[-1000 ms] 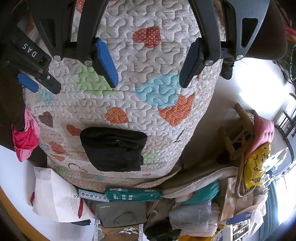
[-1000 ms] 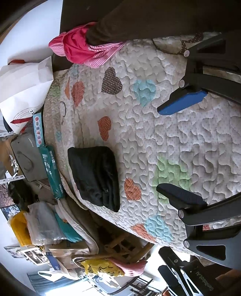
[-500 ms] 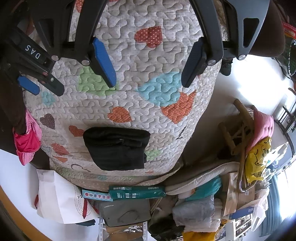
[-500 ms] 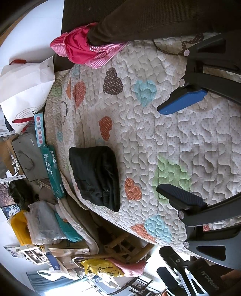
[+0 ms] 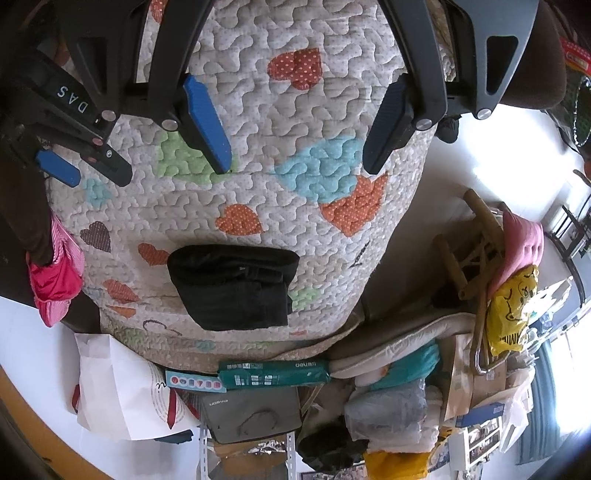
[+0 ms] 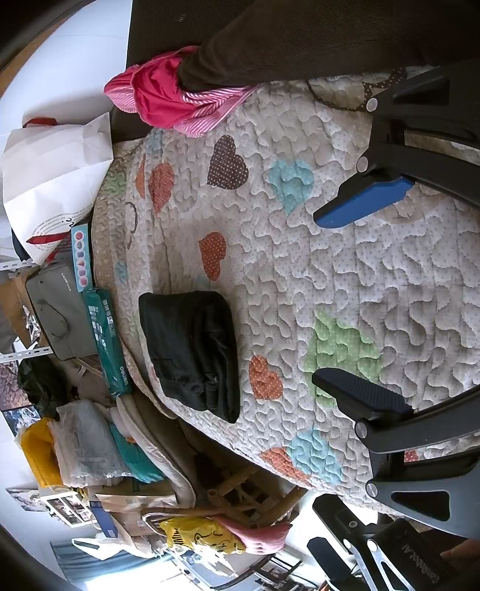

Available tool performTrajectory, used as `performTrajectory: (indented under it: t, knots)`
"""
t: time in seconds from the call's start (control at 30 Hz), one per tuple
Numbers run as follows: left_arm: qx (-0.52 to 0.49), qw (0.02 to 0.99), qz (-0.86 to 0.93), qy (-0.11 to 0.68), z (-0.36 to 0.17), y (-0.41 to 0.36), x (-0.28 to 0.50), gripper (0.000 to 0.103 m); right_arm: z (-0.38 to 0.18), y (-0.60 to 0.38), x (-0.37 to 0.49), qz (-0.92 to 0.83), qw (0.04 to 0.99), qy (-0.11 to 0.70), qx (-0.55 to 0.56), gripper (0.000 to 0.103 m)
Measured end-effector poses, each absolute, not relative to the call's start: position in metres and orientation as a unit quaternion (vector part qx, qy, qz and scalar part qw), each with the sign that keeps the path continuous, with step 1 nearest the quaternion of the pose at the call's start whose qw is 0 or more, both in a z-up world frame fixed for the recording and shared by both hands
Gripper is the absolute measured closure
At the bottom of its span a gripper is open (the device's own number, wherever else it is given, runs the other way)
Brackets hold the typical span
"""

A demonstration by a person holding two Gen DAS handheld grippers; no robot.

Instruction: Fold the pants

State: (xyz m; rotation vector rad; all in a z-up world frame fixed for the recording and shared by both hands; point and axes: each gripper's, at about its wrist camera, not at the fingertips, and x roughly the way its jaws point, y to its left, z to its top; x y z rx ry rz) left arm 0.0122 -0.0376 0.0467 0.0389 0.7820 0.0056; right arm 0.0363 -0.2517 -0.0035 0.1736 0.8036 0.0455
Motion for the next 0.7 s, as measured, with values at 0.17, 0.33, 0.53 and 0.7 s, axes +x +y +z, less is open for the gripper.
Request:
performTrajectory:
  t: [0.17, 0.33, 0.53, 0.7]
  knots:
    - [0.024, 0.94, 0.01, 0.341, 0.056, -0.037, 0.004, 0.021, -0.003, -0.251, 0.035, 0.022, 0.917, 0.388, 0.084, 0.02]
    - [0.012, 0.959, 0.01, 0.284, 0.074, -0.034, -0.008, 0.008, 0.0, -0.251, 0.036, 0.023, 0.921, 0.382, 0.079, 0.02]
    - [0.001, 0.963, 0.003, 0.271, 0.085, -0.032, -0.01, 0.005, 0.002, -0.25, 0.036, 0.026, 0.925, 0.373, 0.072, 0.02]
    - [0.001, 0.963, 0.005, 0.268, 0.087, -0.033, -0.01, 0.003, 0.004, -0.247, 0.032, 0.027, 0.929, 0.365, 0.061, 0.02]
